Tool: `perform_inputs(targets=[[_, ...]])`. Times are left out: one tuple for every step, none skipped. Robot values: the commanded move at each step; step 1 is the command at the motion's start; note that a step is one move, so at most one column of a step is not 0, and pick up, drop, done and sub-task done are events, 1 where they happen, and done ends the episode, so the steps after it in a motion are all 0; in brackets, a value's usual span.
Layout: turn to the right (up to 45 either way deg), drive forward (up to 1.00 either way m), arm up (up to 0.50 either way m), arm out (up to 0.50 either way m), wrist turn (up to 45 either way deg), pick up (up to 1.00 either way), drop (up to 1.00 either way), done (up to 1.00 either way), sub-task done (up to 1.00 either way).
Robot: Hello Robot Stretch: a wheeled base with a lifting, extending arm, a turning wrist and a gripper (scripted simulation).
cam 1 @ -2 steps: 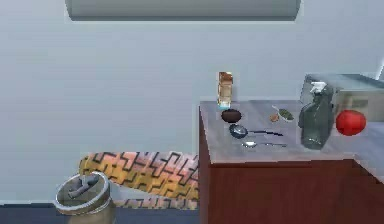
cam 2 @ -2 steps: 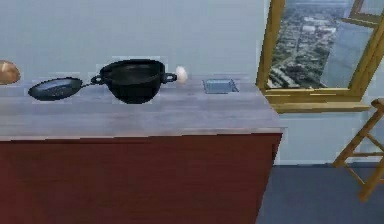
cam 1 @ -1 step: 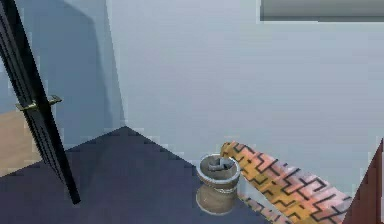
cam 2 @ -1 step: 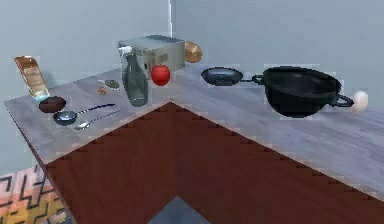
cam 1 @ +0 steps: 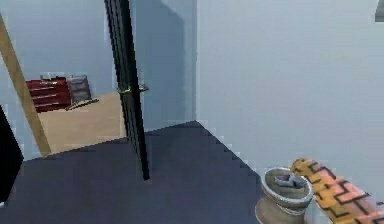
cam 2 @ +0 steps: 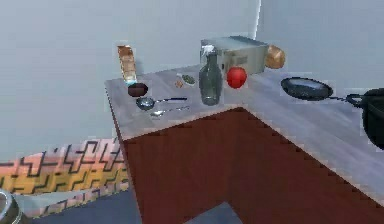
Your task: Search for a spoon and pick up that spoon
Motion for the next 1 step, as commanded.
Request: perform_inputs(targets=[[-3.0,0.00,0.00,0.00,0.0,0.00,0.00,0.00,0.00]])
